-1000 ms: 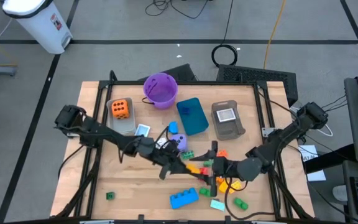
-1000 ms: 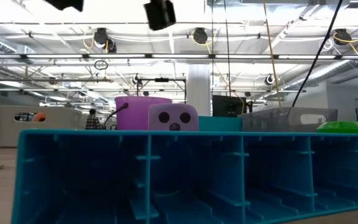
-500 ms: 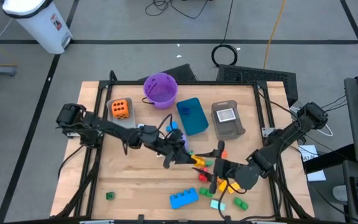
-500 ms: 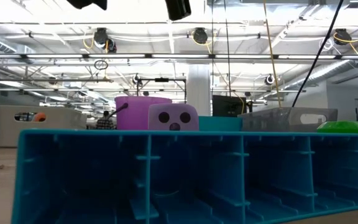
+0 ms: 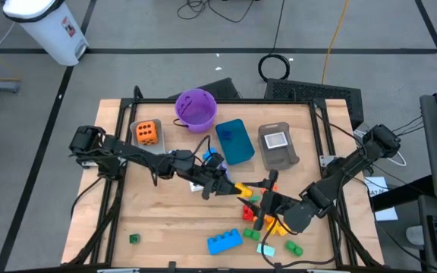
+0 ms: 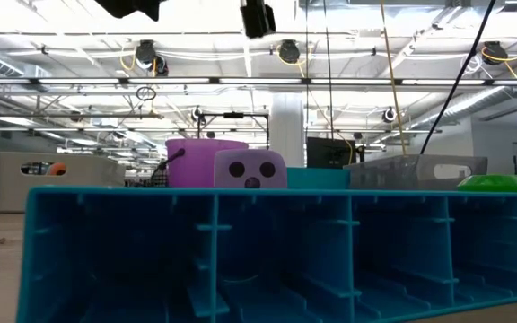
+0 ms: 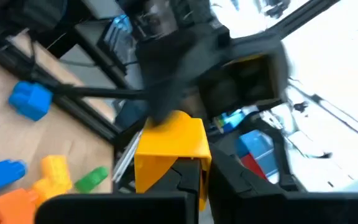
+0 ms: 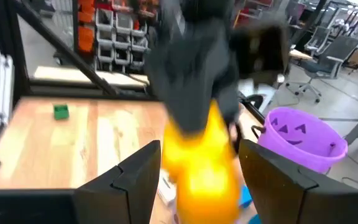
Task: Pick & Place Toys
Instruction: Put the yellow game piece into the blue bin
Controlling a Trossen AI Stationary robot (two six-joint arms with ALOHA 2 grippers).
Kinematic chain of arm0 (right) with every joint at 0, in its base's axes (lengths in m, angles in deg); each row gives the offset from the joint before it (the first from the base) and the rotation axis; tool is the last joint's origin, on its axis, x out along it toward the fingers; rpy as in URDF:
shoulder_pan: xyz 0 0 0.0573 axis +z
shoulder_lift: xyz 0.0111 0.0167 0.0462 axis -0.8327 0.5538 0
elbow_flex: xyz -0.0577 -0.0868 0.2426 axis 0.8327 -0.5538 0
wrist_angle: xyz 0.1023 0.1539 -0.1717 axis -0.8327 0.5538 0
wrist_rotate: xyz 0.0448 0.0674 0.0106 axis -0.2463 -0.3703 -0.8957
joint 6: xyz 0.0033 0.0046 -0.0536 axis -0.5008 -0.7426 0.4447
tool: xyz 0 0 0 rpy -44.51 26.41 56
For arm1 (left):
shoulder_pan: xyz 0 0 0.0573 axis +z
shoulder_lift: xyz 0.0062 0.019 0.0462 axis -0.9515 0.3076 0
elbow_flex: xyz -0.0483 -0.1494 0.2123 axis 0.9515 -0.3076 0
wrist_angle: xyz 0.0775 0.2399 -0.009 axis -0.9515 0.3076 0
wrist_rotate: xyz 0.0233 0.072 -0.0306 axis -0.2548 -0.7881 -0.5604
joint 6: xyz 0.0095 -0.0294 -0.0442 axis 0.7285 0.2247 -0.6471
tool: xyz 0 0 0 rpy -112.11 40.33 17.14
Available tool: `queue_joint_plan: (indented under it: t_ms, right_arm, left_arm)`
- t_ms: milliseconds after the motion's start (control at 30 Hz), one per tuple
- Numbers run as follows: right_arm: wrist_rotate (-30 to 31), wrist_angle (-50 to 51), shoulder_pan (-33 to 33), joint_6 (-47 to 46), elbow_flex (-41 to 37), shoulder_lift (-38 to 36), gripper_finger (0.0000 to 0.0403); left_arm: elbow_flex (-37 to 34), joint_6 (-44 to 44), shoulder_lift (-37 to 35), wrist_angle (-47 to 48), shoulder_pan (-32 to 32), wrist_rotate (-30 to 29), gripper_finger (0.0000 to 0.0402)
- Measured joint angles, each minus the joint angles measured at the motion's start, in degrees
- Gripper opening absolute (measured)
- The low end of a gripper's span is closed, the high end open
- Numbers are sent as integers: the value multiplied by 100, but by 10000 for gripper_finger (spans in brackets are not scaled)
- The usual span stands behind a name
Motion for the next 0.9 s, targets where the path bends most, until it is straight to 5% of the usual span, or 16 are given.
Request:
queue_joint_plan:
  t_ms: [900]
  right_arm:
    - [313, -266, -4, 39, -186, 4, 210]
  left_arm:
    - [5, -38, -12, 28, 121, 104, 12]
